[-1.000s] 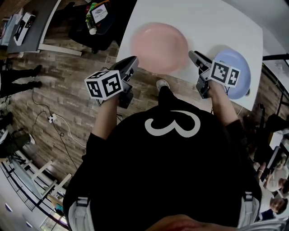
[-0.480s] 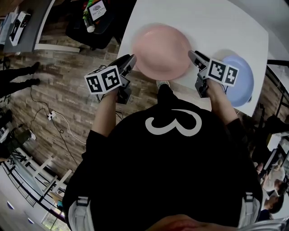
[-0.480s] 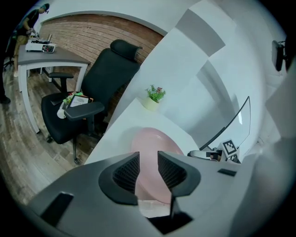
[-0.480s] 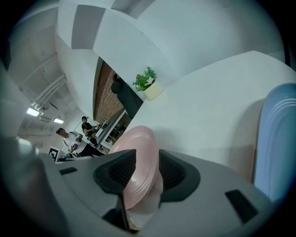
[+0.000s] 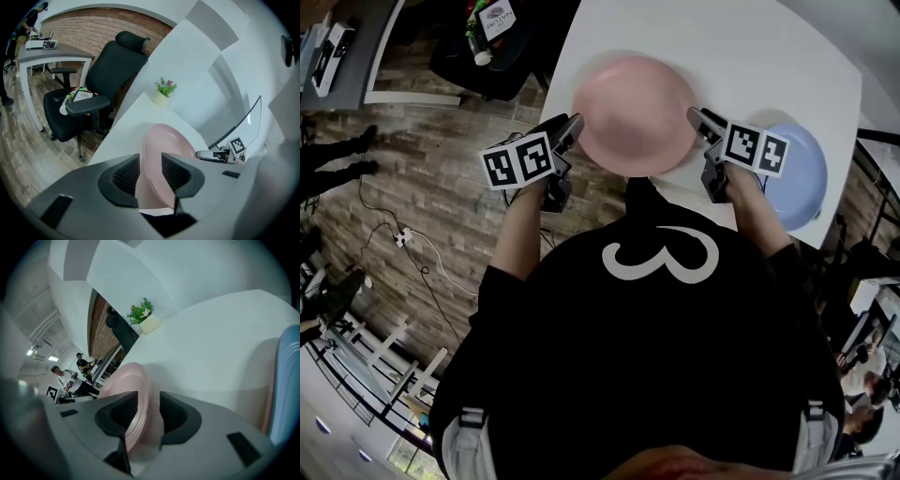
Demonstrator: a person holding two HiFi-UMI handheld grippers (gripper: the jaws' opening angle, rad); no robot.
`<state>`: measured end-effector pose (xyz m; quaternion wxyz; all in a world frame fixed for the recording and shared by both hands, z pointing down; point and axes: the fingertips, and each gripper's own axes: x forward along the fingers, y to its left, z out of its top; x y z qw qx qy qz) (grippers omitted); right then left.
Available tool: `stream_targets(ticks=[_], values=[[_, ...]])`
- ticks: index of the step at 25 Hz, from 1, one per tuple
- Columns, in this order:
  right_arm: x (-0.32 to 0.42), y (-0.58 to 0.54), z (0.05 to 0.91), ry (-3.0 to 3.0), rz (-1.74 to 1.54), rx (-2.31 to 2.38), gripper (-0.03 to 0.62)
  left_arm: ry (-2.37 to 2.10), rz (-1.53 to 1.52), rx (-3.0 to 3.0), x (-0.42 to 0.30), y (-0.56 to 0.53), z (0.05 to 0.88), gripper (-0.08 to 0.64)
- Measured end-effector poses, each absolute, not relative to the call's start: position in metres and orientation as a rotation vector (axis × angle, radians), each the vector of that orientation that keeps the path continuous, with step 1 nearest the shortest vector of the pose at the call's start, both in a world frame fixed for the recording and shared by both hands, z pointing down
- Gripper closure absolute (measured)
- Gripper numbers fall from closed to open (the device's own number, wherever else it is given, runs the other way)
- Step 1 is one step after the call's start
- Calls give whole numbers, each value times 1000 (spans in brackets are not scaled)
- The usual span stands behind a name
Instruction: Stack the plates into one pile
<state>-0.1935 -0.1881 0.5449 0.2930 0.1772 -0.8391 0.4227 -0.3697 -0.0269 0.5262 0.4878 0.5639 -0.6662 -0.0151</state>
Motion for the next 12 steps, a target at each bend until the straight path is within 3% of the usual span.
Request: stream_targets(ticks=[7,12], values=[[-192,-181,556,-2186,1149,473,450,-1574,-16,1364,-366,-29,537,426],[-190,-180,556,-2176,1180,479,506,-1567,-1,1362,-366,-28,541,428]])
